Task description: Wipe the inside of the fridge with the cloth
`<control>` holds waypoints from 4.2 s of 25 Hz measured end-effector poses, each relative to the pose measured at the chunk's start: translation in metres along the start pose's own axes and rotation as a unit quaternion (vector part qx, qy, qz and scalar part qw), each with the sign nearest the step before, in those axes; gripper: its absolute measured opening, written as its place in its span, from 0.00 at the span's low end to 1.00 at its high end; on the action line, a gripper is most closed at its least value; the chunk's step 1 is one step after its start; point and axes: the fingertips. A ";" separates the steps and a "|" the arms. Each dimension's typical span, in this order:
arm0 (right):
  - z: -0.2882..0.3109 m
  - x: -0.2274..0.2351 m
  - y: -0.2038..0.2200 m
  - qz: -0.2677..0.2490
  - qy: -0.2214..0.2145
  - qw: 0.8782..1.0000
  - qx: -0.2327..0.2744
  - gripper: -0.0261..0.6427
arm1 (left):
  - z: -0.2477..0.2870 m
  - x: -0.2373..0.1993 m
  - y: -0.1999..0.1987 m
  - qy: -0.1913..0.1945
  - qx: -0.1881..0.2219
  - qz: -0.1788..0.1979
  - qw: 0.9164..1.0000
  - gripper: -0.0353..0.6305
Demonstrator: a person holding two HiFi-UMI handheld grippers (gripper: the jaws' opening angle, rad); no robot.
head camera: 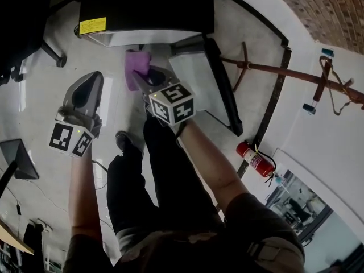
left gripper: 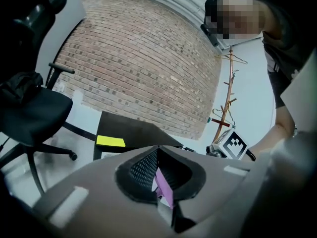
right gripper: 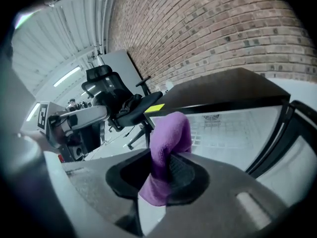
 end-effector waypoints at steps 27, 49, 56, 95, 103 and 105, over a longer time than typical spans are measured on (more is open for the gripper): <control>0.210 0.054 -0.056 -0.174 -0.030 0.954 0.243 0.15 | 0.063 -0.184 0.065 0.029 0.123 0.100 0.987 0.08; 0.282 0.124 -0.037 -0.263 0.110 0.958 0.037 0.15 | 0.065 -0.202 0.084 0.014 0.109 0.087 0.990 0.08; 0.264 0.154 -0.024 -0.253 0.142 0.957 0.014 0.15 | 0.080 -0.194 0.097 0.032 0.092 0.082 0.992 0.08; 0.069 0.296 0.018 0.015 0.400 0.909 0.118 0.15 | 0.154 -0.130 0.149 0.126 0.024 0.101 0.987 0.08; 0.076 0.286 0.060 0.127 0.338 0.924 0.128 0.15 | 0.159 -0.134 0.166 0.133 0.008 0.105 0.986 0.08; 0.078 0.273 0.061 0.119 0.312 0.931 0.144 0.15 | 0.157 -0.141 0.174 0.135 0.005 0.108 0.985 0.08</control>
Point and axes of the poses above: the fingertips, and each gripper's own axes: z forward along the fingers, x to its right, y out of its underside, and after that the axes turned 12 degrees about -z, right-handed
